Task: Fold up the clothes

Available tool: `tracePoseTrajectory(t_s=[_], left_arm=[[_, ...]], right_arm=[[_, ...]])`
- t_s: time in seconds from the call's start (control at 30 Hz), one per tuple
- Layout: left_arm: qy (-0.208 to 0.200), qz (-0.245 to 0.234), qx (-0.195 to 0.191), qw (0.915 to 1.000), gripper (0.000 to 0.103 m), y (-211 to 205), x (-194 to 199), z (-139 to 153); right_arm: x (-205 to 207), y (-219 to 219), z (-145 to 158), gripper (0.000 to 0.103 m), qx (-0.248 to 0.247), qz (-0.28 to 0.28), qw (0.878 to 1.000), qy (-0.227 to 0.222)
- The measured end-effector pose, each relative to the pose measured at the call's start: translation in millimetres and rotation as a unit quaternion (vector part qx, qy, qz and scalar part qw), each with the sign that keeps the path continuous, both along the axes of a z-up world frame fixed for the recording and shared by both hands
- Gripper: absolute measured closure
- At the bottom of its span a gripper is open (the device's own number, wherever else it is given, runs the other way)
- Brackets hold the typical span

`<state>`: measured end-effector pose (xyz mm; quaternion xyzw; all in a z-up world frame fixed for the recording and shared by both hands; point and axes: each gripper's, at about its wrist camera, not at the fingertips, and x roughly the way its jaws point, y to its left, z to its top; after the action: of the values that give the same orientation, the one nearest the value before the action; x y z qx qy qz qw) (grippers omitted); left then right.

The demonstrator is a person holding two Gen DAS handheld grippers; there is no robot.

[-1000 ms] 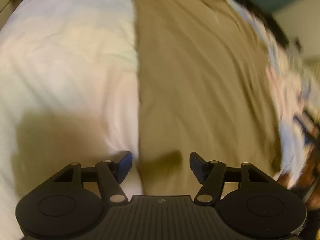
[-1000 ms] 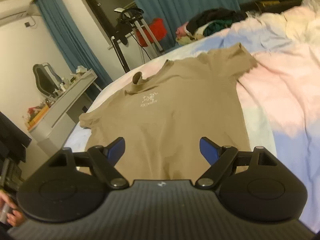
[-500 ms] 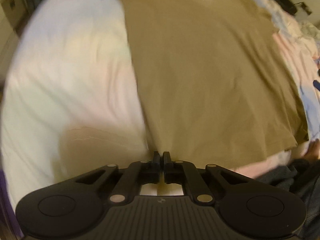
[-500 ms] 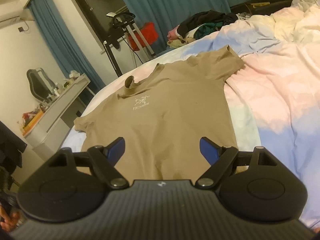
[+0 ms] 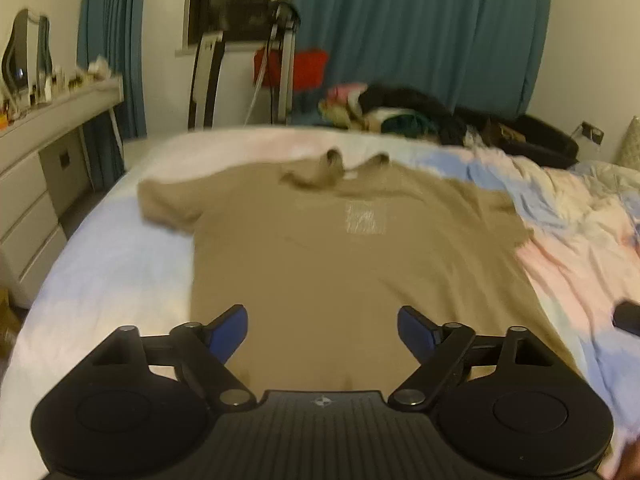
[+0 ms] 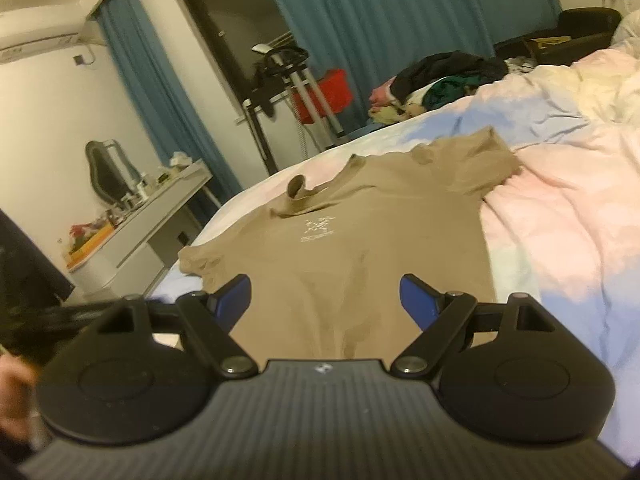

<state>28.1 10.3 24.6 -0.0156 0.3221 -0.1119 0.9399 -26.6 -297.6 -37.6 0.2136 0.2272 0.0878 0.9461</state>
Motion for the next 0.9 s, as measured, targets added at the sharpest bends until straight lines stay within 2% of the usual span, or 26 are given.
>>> tracePoseTrajectory(t_s=[0.03,0.1,0.23,0.4,0.5,0.6,0.77,0.8,0.87,0.9], left_arm=[[0.002,0.003,-0.013,0.9999,0.017,-8,2,-6],[0.001,0.017,-0.009,0.9998,0.017,-15,13,-9],[-0.004,0.037,-0.02,0.9991,0.017,3,27,-24],[-0.032,0.078,-0.017,0.9963,0.014,24,46,-41],[-0.026,0.091,-0.029,0.9951,0.014,31,61,-53],[-0.015,0.097,-0.036,0.9945,0.014,43,82,-67],[0.002,0.125,-0.045,0.9912,0.014,64,110,-91],[0.006,0.127,-0.047,0.9908,0.014,65,113,-95],[0.013,0.125,-0.05,0.9908,0.014,66,118,-102],[0.012,0.124,-0.046,0.9911,0.014,65,120,-104]], right_arm=[[4,2,1,0.022,-0.004,0.007,1.0,0.001],[17,11,7,0.022,-0.016,0.026,1.0,0.003],[62,36,15,0.022,-0.049,0.06,0.997,0.005],[166,82,11,0.022,-0.076,0.103,0.992,0.009],[235,109,1,0.023,-0.09,0.115,0.989,0.011],[301,140,-13,0.03,-0.116,0.113,0.987,0.015],[383,175,-45,0.034,-0.166,0.101,0.981,0.017],[398,179,-52,0.038,-0.171,0.092,0.981,0.027],[425,184,-64,0.06,-0.196,0.074,0.977,0.04],[437,187,-69,0.081,-0.209,0.064,0.975,0.045]])
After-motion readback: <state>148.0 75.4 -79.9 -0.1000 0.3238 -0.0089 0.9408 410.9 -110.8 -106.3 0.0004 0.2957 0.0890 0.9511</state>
